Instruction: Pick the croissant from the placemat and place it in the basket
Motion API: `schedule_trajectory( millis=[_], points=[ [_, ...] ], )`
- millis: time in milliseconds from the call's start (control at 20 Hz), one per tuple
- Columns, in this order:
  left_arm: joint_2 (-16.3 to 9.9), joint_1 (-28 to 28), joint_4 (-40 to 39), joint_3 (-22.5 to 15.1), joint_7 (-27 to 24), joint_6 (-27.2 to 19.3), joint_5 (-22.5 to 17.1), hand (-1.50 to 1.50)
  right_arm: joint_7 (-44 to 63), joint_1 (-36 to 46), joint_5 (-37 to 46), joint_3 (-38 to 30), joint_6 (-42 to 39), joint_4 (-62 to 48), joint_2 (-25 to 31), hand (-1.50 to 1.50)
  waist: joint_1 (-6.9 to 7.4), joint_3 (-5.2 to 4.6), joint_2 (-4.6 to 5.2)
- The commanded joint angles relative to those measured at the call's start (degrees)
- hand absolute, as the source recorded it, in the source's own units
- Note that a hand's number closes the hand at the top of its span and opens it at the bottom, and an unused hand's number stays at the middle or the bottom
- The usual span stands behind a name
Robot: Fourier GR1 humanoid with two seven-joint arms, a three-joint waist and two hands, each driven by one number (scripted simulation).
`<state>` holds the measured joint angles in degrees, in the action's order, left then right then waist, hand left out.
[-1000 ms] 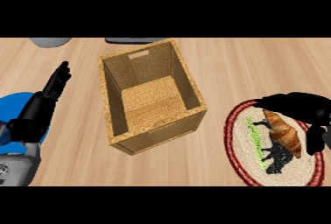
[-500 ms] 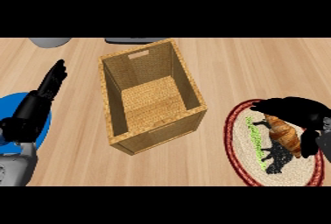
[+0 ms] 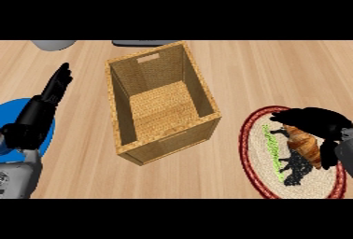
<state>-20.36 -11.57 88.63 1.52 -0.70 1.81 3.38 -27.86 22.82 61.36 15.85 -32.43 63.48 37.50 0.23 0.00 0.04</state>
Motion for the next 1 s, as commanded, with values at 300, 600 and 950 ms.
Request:
schedule_trajectory(
  millis=[300,600,950],
  points=[
    [0.58,0.58,2.36,2.40,1.48,2.68,-0.08,0.00,-2.56,3.26,1.52,-3.13,-2.17,-6.63,-4.34,1.50,0.18,0.00,-0.03],
    [1.89,2.50,1.15,2.14,-1.24,2.43,2.11,0.00,-5.80,1.98,6.58,-1.09,7.29,-8.92,-5.30,1.50,0.10,0.01,0.04],
    [0.93,3.76,0.68,4.66,1.71,0.34,2.54,0.00,22.66,-5.02,3.13,-16.08,7.24,-9.04,-10.65,1.50,-8.51,-0.39,-2.50]
  ],
)
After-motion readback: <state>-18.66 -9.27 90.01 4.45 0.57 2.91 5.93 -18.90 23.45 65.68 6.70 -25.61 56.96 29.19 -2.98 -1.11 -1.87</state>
